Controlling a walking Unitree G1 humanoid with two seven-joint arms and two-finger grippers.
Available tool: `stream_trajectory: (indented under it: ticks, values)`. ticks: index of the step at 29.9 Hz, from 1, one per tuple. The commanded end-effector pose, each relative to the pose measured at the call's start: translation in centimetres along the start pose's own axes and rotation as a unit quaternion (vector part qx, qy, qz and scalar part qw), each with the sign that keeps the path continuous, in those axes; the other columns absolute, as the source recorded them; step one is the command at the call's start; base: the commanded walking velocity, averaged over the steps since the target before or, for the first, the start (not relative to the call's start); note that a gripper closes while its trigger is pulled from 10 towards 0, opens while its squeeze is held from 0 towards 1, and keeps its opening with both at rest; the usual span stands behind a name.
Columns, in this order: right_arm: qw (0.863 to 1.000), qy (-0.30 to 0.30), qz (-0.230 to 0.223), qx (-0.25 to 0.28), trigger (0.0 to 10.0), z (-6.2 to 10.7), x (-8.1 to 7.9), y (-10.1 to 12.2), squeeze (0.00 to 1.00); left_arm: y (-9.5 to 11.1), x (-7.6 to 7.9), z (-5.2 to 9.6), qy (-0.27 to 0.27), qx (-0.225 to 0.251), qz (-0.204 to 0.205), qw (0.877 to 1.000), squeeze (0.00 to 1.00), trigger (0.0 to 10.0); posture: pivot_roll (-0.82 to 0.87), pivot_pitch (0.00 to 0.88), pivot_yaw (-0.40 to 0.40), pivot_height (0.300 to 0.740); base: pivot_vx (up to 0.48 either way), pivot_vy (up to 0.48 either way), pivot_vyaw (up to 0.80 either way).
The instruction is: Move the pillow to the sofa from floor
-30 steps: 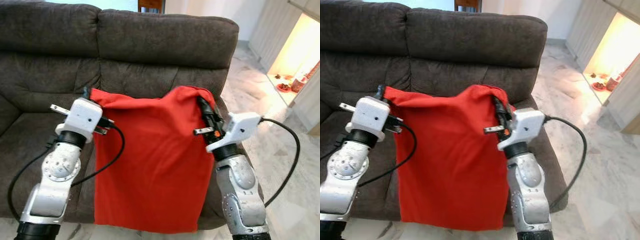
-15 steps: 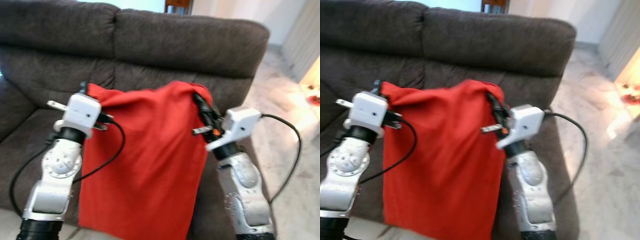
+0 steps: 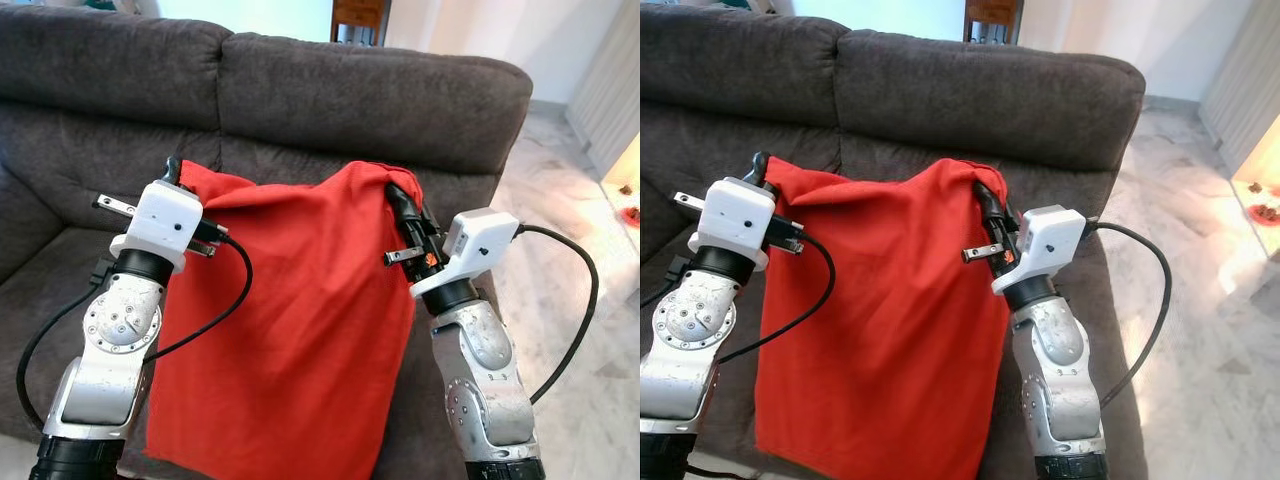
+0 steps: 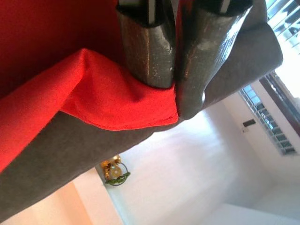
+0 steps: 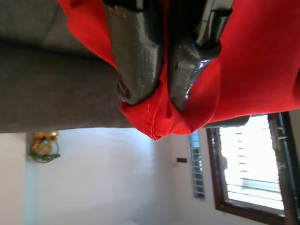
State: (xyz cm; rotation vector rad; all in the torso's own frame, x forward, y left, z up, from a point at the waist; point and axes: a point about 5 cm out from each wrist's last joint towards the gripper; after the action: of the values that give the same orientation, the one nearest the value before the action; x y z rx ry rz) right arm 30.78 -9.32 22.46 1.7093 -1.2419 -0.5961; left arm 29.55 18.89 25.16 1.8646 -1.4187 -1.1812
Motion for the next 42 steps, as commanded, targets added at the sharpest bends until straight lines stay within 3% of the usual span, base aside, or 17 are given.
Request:
stream_trajectory:
  ticks: [1, 7, 10, 23, 27, 32, 37, 42]
  values:
    - [0.999, 0.023, 0.002, 0.044, 10.0, -0.7, -0.9, 1.7, 0.00, 0.7, 0.4, -0.2, -0.022, 0.009, 0.008, 1.000, 0.00, 10.0, 0.17, 0.112, -0.042, 0.740, 0.000, 0.000, 0.00]
    - [0.999, 0.037, 0.006, 0.018, 10.0, -0.5, -1.2, 0.7, 0.00, -0.1, 0.9, 0.4, -0.034, -0.005, 0.010, 0.999, 0.00, 10.0, 0.17, 0.114, -0.045, 0.740, 0.000, 0.000, 0.00]
    - [0.998, 0.051, 0.023, 0.000, 10.0, -0.3, -1.6, 0.1, 0.00, -1.0, 0.8, 0.7, -0.037, -0.035, 0.009, 0.999, 0.00, 10.0, 0.17, 0.114, -0.045, 0.740, 0.000, 0.000, 0.00]
    - [0.998, 0.051, 0.019, -0.015, 10.0, -0.2, -1.8, -0.5, 0.00, -1.4, 1.2, 0.7, -0.059, -0.053, 0.006, 0.997, 0.00, 10.0, 0.17, 0.115, -0.044, 0.740, 0.000, 0.000, 0.00]
    - [0.993, 0.088, 0.043, -0.060, 10.0, 0.5, -2.9, -2.0, 0.00, -2.4, 2.1, 1.6, -0.095, -0.079, -0.005, 0.992, 0.00, 10.0, 0.17, 0.115, -0.045, 0.740, 0.000, 0.000, 0.00]
    - [0.989, 0.105, 0.047, -0.097, 10.0, 1.1, -3.3, -3.1, 0.00, -3.0, 2.2, 2.1, -0.106, -0.095, -0.009, 0.990, 0.00, 10.0, 0.17, 0.119, -0.046, 0.740, 0.000, 0.000, 0.00]
    - [0.983, 0.102, 0.057, -0.141, 10.0, 1.5, -3.0, -4.4, 0.00, -4.4, 2.9, 3.0, -0.148, -0.137, -0.026, 0.979, 0.00, 10.0, 0.17, 0.116, -0.047, 0.740, 0.000, 0.000, 0.00]
    - [0.983, 0.100, 0.057, -0.144, 10.0, 1.5, -2.9, -4.4, 0.00, -4.5, 2.5, 3.0, -0.137, -0.134, -0.032, 0.981, 0.00, 10.0, 0.17, 0.116, -0.050, 0.740, 0.000, 0.000, 0.00]
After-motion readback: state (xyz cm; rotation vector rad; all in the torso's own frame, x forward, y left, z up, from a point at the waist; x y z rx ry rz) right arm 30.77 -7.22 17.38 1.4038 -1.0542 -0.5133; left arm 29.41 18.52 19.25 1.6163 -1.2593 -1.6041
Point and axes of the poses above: a point about 5 cm out from each wrist's last joint towards the gripper, its own z axis pointing back from the gripper into the wrist, its own y axis along the axis of the wrist's last joint, x = y × z, and after that the axes turned 11 degrees about z, right-handed
